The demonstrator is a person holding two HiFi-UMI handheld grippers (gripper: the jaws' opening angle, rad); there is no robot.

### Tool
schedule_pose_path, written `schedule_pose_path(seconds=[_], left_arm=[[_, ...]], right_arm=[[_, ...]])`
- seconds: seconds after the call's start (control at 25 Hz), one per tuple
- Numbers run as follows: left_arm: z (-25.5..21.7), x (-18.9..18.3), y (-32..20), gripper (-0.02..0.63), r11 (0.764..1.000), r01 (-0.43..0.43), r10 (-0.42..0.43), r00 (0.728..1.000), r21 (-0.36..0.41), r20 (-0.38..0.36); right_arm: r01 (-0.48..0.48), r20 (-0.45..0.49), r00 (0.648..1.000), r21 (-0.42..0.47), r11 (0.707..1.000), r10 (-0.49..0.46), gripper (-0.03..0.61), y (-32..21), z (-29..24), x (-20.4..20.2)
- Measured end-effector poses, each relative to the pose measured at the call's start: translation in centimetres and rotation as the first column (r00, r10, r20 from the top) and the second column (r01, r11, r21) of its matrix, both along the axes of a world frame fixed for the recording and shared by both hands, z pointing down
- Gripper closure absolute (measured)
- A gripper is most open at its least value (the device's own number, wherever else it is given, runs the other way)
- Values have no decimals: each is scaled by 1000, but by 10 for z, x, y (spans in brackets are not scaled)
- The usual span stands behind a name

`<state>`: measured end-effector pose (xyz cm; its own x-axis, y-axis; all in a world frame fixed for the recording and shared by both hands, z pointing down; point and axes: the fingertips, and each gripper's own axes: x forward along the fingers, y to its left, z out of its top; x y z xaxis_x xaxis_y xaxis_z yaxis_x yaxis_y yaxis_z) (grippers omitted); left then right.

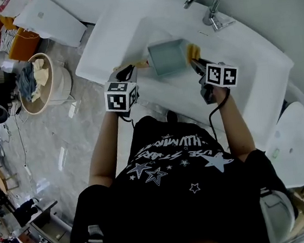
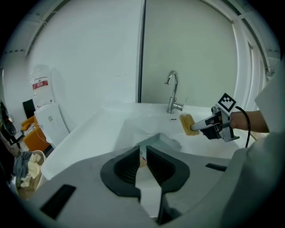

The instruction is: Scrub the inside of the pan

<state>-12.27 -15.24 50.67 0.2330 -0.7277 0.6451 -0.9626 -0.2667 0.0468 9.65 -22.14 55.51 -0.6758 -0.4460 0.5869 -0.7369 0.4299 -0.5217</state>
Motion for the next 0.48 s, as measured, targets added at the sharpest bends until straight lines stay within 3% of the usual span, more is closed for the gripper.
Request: schedule_pose_path(seconds=[0.08, 0.16, 0.28, 0.48], left_arm=[[10, 5, 1, 497, 997, -60, 62, 997, -53, 39], [22, 7, 0, 446, 990, -114, 124, 985, -85, 121], [36, 6, -5, 433, 979, -172, 196, 948, -112, 250], [60, 2, -7, 431, 938, -265, 331, 874, -222, 355]], right_arm=[[2, 5, 1000, -15, 1000, -2, 502, 2, 4, -2], [11, 0, 1000, -26, 1000, -11, 502, 4, 7, -5], [10, -8, 1000, -37, 999, -10, 502, 4, 13, -8], [-24, -23, 999, -43, 999, 23, 502, 1, 18, -14]])
